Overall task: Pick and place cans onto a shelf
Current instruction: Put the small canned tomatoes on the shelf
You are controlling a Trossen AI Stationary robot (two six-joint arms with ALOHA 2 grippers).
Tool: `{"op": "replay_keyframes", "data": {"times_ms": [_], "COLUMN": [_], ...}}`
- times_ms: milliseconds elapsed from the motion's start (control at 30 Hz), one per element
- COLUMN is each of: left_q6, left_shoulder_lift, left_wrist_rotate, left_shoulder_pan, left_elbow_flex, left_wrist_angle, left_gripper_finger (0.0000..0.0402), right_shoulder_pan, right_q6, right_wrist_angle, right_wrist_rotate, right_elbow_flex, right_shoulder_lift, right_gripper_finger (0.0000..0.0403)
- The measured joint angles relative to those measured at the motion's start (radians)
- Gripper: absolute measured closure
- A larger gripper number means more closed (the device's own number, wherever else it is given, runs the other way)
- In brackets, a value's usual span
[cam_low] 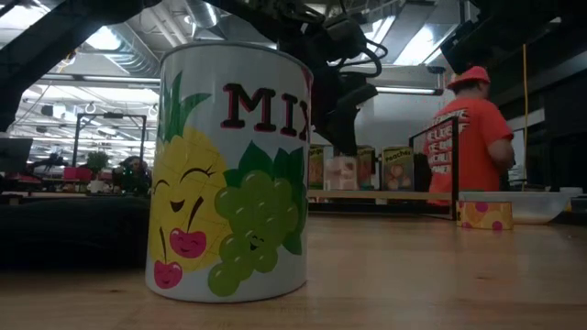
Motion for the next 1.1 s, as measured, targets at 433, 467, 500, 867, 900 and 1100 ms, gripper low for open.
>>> {"op": "replay_keyframes", "data": {"times_ms": [433,467,500,867,900,1100], "left_q6": [0.071,0.084,0.094,0.254,0.261,0.262], "left_shoulder_lift": [0.000,0.000,0.000,-0.001,-0.002,-0.152], "left_wrist_rotate": [-0.007,-0.007,-0.008,-0.049,-0.056,-0.064], "left_shoulder_pan": [0.000,0.000,-0.001,-0.050,-0.056,-0.094], "left_elbow_flex": [0.021,0.038,0.056,0.381,0.408,0.306], "left_wrist_angle": [0.015,0.008,0.000,-0.340,-0.368,-0.424], "left_gripper_finger": [0.0361,0.0361,0.0360,0.0360,0.0360,0.0360], "right_shoulder_pan": [0.000,0.000,0.000,0.000,0.000,0.000], "right_q6": [0.000,0.000,0.000,0.000,0.000,0.005], "right_wrist_angle": [0.000,0.000,0.000,0.046,0.062,0.147], "right_wrist_rotate": [0.000,0.000,0.000,0.000,0.000,0.003], "right_elbow_flex": [0.000,0.000,0.000,0.000,0.000,-0.001], "right_shoulder_lift": [0.000,0.000,0.000,0.001,0.004,0.028], "right_gripper_finger": [0.0285,0.0285,0.0285,0.0285,0.0285,0.0285]}}
